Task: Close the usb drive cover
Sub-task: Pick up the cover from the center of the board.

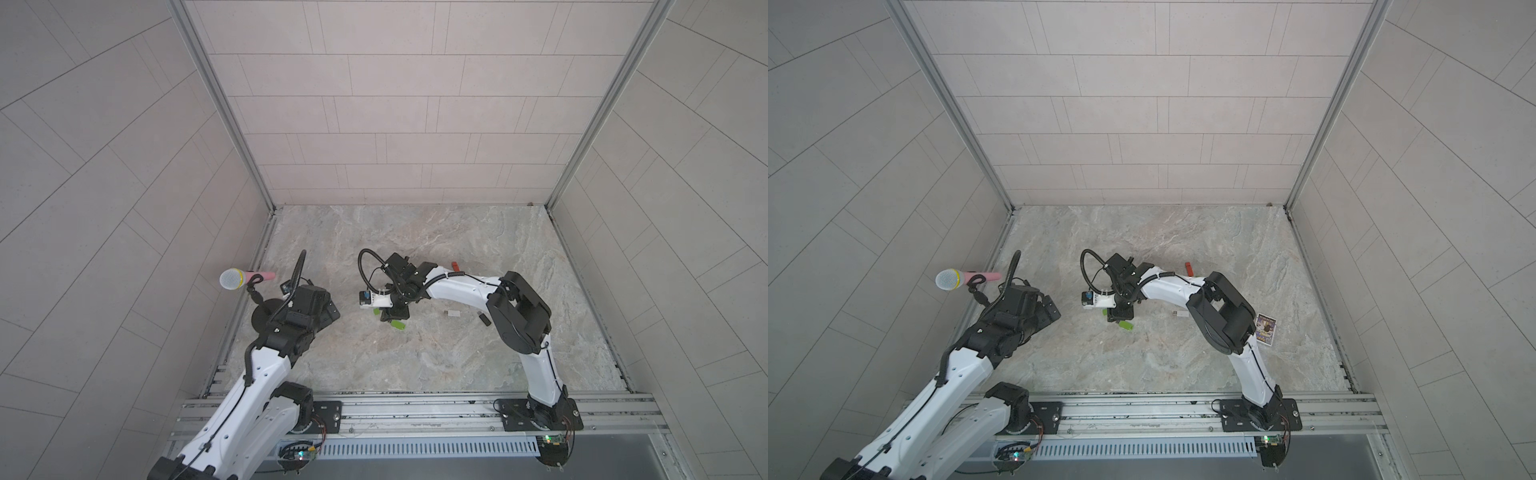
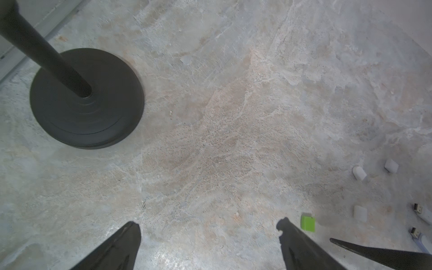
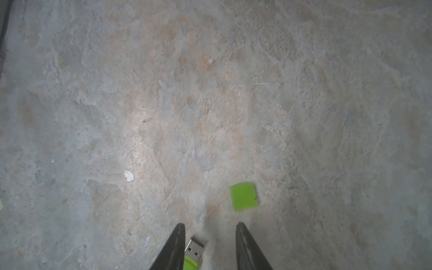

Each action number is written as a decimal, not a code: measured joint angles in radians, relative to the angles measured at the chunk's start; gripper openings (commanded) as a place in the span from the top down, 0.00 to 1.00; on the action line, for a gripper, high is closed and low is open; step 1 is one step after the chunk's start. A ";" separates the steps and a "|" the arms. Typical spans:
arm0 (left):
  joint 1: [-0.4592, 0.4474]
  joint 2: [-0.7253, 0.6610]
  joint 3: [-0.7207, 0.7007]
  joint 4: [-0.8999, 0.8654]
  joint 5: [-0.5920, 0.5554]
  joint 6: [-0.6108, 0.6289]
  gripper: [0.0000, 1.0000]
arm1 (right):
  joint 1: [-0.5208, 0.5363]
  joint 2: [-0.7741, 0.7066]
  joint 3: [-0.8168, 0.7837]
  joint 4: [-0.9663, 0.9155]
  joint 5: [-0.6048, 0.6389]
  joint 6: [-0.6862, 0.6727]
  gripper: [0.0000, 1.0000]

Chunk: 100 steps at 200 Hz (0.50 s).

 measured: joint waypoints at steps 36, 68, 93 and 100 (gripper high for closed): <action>0.000 -0.042 0.000 -0.011 -0.032 -0.007 0.00 | -0.001 0.043 0.041 0.013 0.010 -0.022 0.61; 0.001 -0.056 0.000 -0.013 -0.048 -0.013 0.00 | -0.001 0.079 0.077 0.012 0.023 -0.033 0.61; 0.002 -0.064 0.000 -0.013 -0.052 -0.014 0.00 | -0.002 0.102 0.109 -0.005 0.022 -0.040 0.63; 0.002 -0.064 0.000 -0.013 -0.053 -0.014 0.00 | -0.002 0.108 0.117 -0.010 0.020 -0.042 0.64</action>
